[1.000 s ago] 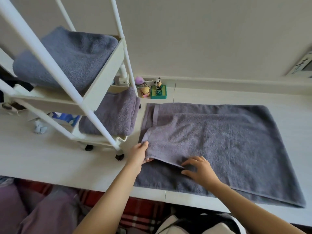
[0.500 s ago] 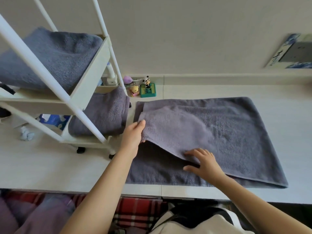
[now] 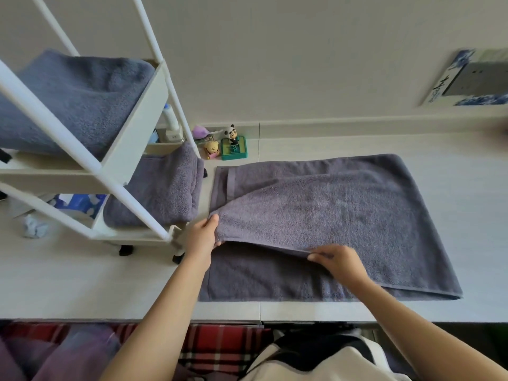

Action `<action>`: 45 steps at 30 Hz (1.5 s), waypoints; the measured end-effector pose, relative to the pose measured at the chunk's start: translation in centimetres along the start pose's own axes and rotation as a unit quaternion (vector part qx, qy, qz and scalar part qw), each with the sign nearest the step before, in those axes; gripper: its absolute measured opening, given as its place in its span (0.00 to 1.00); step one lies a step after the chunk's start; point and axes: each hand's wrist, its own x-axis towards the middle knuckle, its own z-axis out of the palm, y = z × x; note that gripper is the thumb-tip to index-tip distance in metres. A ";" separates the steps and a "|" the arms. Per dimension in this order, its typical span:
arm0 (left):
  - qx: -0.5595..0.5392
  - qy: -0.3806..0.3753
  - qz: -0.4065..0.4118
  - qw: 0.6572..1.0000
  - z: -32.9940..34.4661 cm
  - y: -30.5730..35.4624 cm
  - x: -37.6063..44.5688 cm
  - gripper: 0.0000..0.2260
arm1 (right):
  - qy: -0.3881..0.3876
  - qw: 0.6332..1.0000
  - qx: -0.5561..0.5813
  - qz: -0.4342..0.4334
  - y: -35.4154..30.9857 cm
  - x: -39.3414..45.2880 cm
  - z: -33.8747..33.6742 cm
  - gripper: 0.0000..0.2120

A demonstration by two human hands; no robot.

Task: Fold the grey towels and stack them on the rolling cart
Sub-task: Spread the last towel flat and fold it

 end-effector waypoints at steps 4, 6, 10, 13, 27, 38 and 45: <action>-0.056 0.012 0.070 0.996 -0.1 2.9 -1.5 0.09 | 0.132 0.990 0.031 -0.039 -3.4 -0.6 -4.3 0.04; -0.036 0.043 0.137 0.989 -1.4 3.1 -2.7 0.10 | 0.219 0.959 -0.013 -0.180 -5.0 -1.6 -5.3 0.06; 0.250 0.062 0.114 0.959 -4.3 -2.7 -3.7 0.16 | 0.076 0.966 -0.064 -0.240 -2.0 -2.3 -0.9 0.13; 0.385 0.048 0.042 0.921 -4.7 -7.2 -3.6 0.13 | -0.019 0.978 -0.101 -0.183 1.2 -1.5 2.4 0.16; 0.409 0.078 0.117 0.902 -6.0 -8.6 -3.6 0.08 | -0.115 0.970 -0.112 -0.184 2.0 -1.4 5.5 0.25; 0.378 -0.012 0.084 0.922 -0.7 -7.4 -4.8 0.06 | 0.017 0.981 -0.195 -0.007 4.7 0.5 1.4 0.16; 0.453 -0.079 0.098 0.882 4.3 -5.4 -4.9 0.07 | 0.060 0.940 -0.296 0.160 4.4 2.4 -2.3 0.21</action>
